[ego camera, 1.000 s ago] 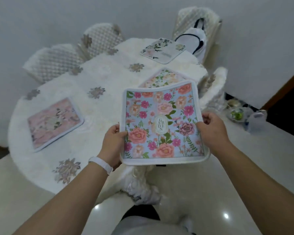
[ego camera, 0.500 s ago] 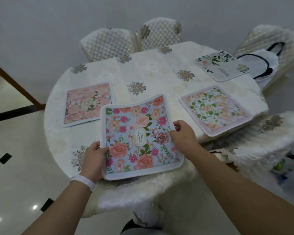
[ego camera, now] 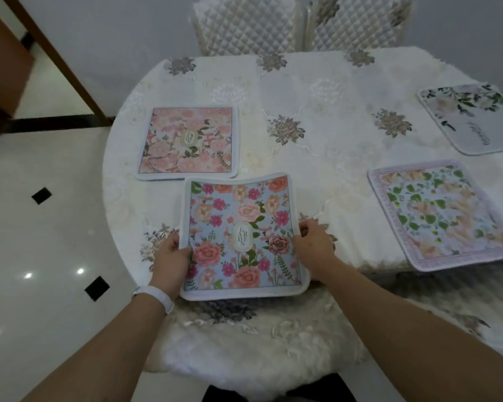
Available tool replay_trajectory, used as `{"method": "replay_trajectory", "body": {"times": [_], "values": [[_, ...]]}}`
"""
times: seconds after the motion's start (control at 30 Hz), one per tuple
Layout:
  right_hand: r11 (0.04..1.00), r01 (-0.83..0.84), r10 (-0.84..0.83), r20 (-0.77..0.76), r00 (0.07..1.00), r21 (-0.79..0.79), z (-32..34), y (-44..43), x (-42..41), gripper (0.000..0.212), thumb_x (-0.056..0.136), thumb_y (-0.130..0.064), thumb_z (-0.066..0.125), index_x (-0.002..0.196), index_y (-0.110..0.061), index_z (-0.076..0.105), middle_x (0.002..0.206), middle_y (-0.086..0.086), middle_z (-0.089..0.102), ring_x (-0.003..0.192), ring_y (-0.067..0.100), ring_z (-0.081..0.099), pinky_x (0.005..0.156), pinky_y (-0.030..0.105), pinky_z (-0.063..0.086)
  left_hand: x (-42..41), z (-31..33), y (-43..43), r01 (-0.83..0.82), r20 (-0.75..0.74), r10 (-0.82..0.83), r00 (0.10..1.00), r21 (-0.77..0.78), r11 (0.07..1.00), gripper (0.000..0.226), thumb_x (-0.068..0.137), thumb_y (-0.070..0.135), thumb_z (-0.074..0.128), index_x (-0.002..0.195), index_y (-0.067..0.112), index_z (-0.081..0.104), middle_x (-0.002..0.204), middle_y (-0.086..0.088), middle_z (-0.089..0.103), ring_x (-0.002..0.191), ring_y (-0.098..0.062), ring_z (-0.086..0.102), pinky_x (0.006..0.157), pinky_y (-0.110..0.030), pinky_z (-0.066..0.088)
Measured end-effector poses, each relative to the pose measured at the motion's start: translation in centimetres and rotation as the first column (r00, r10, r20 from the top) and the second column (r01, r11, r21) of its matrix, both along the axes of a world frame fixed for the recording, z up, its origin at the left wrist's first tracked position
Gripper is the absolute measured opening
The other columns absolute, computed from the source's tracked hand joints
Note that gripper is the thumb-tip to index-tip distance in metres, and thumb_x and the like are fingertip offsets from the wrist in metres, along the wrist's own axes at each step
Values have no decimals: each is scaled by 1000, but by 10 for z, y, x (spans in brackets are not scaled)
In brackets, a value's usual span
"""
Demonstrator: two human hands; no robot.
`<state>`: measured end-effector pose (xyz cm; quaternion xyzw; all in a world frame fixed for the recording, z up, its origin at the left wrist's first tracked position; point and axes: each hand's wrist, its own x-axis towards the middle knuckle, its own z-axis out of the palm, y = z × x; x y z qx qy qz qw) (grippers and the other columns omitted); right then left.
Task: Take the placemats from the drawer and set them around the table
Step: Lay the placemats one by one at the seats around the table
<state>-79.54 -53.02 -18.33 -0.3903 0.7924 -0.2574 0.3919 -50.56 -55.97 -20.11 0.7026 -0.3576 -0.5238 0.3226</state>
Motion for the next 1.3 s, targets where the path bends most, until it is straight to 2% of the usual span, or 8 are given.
{"method": "replay_trajectory", "body": {"times": [0.13,0.37,0.8,0.93,1.0,1.1,1.2,1.3], "values": [[999,-16,17,-22,1000,44,-17,-9,-5,8,89,-18,56,90,-26,53,93,-1,62,77,12,60,53,25,43,0,-13,-3,-24,26,23,999,36,999,26,96,4,51,108,19,68,101,-8,73,87,-28,71,73,-47,61],[997,7,-5,-21,1000,72,-32,-19,-10,9,89,-16,55,91,-26,54,87,-7,61,67,3,57,31,9,35,3,-24,-11,-70,-15,71,997,55,996,25,96,5,52,110,18,69,103,-9,74,90,-31,72,77,-51,60],[998,35,-34,-25,999,50,-41,-26,-8,21,90,-17,53,111,-18,56,90,-6,60,66,3,58,38,13,39,5,-26,-20,-68,131,66,989,10,998,24,94,12,55,117,16,59,101,-3,71,86,-25,71,76,-47,60],[998,47,-44,-62,997,44,-38,-24,-4,27,89,-18,54,116,-18,53,109,3,62,80,12,60,59,31,54,4,-23,-14,-43,208,48,977,-28,999,25,91,14,56,116,18,55,98,1,66,83,-19,66,68,-37,56],[999,-20,26,-195,981,29,-36,-22,1,41,88,-21,54,128,-18,47,125,7,51,103,21,55,83,43,53,5,-22,-11,111,412,-49,910,-128,986,31,87,14,59,117,15,54,105,-2,61,96,-22,60,78,-36,51],[937,-348,293,-498,816,-18,-36,-16,13,56,89,-30,52,141,-13,39,139,12,41,123,29,43,101,46,39,0,-23,-6,513,719,-232,655,-197,835,41,87,23,62,126,11,54,127,-14,55,119,-31,49,101,-45,42],[746,-651,607,-545,579,139,-48,-11,29,62,96,-46,37,151,-19,26,158,11,22,146,31,17,117,50,13,-13,-31,-3,779,790,-449,417,-55,625,56,96,40,51,144,13,42,153,-15,37,142,-32,31,117,-50,25],[611,-766,710,-565,420,198,-64,-16,45,68,97,-60,18,155,-25,14,164,5,5,150,29,-2,118,51,-2,-27,-45,-11,879,810,-540,227,69,472,62,101,49,38,155,20,24,164,-5,14,151,-22,3,121,-45,2]]}}
